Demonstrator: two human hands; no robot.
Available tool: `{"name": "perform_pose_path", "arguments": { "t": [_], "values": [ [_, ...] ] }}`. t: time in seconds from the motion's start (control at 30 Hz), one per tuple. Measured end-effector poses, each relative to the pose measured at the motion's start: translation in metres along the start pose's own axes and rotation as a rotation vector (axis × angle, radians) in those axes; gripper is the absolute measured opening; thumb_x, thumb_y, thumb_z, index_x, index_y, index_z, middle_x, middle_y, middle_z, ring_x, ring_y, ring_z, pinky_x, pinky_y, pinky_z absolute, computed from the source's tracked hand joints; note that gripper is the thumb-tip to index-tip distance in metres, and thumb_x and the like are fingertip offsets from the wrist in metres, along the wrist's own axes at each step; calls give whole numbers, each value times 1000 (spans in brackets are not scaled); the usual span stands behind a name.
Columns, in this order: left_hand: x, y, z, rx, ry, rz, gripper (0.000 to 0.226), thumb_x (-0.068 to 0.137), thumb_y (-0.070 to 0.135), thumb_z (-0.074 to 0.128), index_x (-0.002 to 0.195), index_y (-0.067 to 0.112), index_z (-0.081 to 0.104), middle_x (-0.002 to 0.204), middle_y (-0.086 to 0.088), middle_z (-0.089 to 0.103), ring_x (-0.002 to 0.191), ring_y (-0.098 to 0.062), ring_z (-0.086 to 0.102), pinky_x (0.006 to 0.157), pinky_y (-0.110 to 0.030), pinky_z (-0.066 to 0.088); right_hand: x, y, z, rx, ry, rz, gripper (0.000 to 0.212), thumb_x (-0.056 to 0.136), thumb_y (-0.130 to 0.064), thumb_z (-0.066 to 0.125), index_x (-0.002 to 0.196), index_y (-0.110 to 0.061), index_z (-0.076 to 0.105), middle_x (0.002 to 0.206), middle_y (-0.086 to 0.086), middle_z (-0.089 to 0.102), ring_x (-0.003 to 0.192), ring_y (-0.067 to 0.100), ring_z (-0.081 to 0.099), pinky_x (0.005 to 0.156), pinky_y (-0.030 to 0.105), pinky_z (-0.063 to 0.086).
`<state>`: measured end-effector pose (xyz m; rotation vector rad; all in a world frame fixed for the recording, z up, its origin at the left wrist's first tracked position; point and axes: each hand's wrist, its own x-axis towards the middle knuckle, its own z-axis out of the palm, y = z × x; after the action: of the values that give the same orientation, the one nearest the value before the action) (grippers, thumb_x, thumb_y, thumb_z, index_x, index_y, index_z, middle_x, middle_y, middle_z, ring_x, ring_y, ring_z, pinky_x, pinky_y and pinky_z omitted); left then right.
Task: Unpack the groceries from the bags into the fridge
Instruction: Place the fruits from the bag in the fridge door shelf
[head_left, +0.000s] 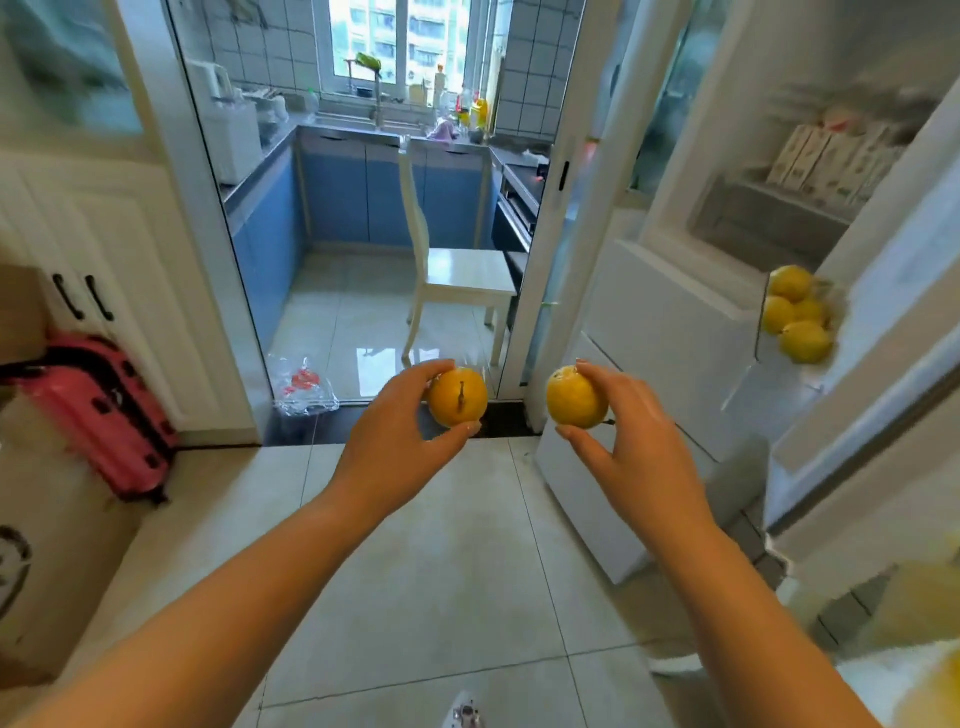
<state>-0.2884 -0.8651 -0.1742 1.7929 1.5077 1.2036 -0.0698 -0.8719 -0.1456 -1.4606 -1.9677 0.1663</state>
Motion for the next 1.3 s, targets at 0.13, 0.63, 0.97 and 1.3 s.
{"name": "perform_pose_path", "arguments": {
  "t": [0.13, 0.63, 0.97, 1.3],
  "values": [
    [97, -6, 8, -8, 26, 15, 62, 75, 33, 73, 129, 30, 43, 133, 0, 49, 120, -19, 49, 96, -32, 43, 88, 28, 12, 9, 31, 16, 59, 81, -31, 69, 133, -27, 43, 127, -1, 50, 102, 4, 43, 81, 19, 35],
    [365, 19, 142, -148, -347, 421, 59, 75, 38, 73, 126, 37, 44, 125, 10, 51, 113, -7, 48, 96, -30, 43, 225, 132, -24, -308, 354, 315, 58, 81, -32, 67, 133, -25, 43, 131, -4, 49, 113, 1, 38, 90, 13, 30],
    [429, 83, 256, -325, -858, 797, 57, 78, 31, 73, 127, 33, 45, 117, 19, 47, 106, 4, 44, 81, 2, 31, 212, 147, -46, -584, 624, 862, 54, 81, -27, 70, 130, -29, 46, 127, -4, 50, 111, 11, 49, 83, 12, 33],
    [431, 150, 345, -415, -950, 1061, 57, 77, 28, 74, 128, 22, 48, 120, 10, 44, 106, 2, 39, 87, -3, 29, 205, 158, -68, -722, 670, 1034, 56, 81, -22, 70, 128, -36, 42, 132, -14, 37, 103, 0, 42, 74, 9, 32]
  ]
}}
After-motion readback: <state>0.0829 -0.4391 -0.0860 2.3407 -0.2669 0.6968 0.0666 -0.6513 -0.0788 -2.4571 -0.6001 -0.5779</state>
